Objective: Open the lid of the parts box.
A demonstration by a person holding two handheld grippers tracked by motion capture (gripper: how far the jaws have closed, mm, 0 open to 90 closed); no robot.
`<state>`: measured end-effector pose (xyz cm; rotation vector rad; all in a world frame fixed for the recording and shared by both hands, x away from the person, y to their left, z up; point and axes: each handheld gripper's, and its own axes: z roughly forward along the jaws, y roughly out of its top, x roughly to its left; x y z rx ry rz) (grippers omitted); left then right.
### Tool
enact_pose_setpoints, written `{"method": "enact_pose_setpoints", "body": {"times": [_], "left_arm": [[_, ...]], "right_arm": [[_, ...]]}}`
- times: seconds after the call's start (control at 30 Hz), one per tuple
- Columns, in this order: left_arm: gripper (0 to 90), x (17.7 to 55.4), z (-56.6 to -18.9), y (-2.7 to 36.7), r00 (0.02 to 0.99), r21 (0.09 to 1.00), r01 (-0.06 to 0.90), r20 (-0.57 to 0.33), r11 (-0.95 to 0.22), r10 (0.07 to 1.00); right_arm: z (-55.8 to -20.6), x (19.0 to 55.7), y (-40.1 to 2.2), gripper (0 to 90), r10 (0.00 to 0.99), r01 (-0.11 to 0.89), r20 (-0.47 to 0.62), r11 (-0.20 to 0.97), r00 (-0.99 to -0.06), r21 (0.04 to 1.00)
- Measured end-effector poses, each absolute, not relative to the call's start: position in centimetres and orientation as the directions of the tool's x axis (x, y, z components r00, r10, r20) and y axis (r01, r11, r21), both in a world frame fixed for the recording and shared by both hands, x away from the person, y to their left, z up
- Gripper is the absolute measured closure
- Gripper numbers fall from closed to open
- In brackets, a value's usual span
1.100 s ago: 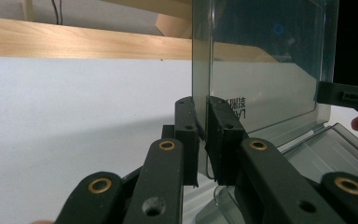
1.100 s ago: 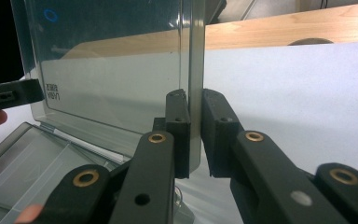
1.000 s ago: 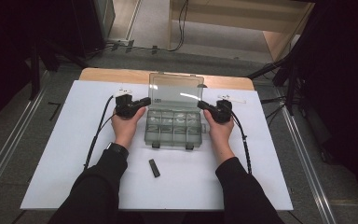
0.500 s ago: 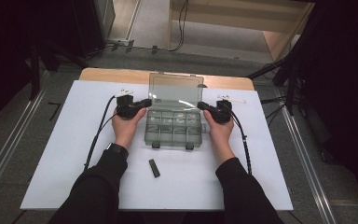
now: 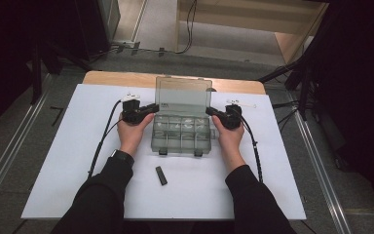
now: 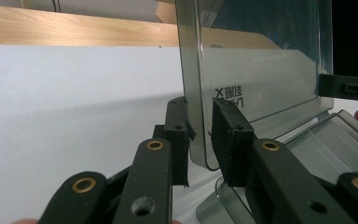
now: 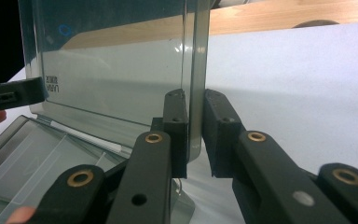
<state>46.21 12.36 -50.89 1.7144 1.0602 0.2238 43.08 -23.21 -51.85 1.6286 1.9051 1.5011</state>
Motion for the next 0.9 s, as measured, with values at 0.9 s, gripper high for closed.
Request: {"method": "enact_pose_setpoints", "body": {"times": [0.9], "left_arm": [[63.6, 45.96, -50.54, 12.39, 0.589, 0.831, 0.55, -0.316, -0.082, 0.743]], "right_arm": [[-51.92, 43.09, -22.8, 67.9, 0.835, 0.64, 0.417, -0.104, -0.36, 0.762]]}}
